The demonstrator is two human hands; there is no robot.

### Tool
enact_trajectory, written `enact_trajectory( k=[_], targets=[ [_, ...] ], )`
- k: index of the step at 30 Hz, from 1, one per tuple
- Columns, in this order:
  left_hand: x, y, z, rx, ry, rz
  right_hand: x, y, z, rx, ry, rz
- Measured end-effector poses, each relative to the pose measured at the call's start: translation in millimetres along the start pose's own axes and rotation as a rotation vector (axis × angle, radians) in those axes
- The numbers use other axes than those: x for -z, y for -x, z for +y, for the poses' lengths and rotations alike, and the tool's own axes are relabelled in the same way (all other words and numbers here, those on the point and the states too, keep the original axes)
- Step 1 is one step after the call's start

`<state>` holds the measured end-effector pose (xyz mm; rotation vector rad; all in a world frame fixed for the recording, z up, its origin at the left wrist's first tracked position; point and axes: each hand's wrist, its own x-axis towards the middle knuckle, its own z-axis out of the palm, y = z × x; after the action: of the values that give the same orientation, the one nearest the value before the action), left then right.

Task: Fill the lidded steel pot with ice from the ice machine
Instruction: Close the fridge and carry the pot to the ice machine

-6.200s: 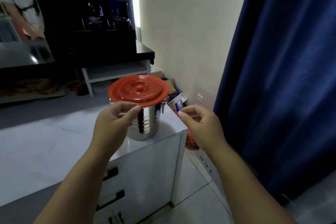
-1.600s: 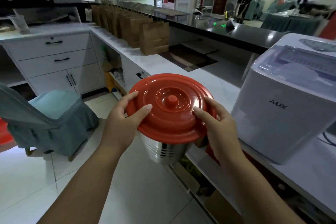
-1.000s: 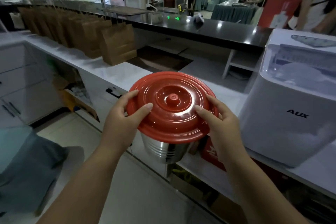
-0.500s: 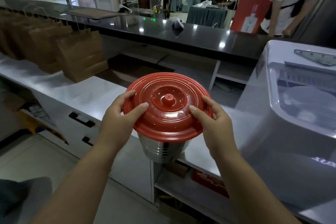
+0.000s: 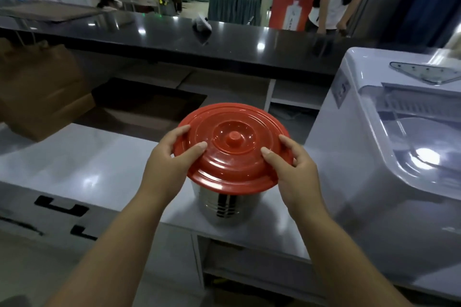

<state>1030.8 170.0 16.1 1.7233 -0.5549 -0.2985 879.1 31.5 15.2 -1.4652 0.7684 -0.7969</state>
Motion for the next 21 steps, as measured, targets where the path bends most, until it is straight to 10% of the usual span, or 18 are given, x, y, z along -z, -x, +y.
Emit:
enact_trajectory(
  k=[21],
  targets=[
    [5, -55, -14, 0.056, -0.015, -0.195, -20, -6, -6, -0.075, 0.144, 0.175]
  ],
)
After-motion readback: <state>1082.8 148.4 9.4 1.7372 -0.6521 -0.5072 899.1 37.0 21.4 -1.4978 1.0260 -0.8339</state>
